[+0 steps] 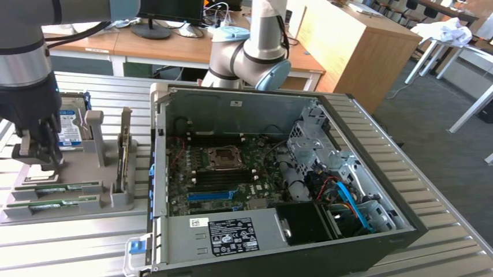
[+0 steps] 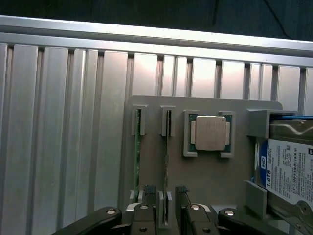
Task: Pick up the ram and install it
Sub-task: 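Pick up the ram and move it above insertion slot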
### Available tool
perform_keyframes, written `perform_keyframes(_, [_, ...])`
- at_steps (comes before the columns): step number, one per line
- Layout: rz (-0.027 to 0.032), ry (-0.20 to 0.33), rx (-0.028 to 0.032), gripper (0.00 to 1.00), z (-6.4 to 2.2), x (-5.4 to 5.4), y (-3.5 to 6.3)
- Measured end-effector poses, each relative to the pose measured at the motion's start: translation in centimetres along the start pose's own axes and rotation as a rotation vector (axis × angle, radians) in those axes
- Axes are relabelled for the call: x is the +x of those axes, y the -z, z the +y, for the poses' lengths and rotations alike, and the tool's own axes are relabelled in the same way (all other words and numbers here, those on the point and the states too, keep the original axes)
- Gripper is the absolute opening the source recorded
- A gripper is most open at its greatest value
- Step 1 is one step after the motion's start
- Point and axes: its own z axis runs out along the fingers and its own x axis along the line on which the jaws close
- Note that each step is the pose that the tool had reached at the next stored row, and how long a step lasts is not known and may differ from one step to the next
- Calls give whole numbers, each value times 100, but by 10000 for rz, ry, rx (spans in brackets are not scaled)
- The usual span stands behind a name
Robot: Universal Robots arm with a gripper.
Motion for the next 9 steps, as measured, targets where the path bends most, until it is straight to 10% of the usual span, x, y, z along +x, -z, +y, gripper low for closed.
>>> perform_keyframes(9, [-2,-1,-1,30,-1,2,-84])
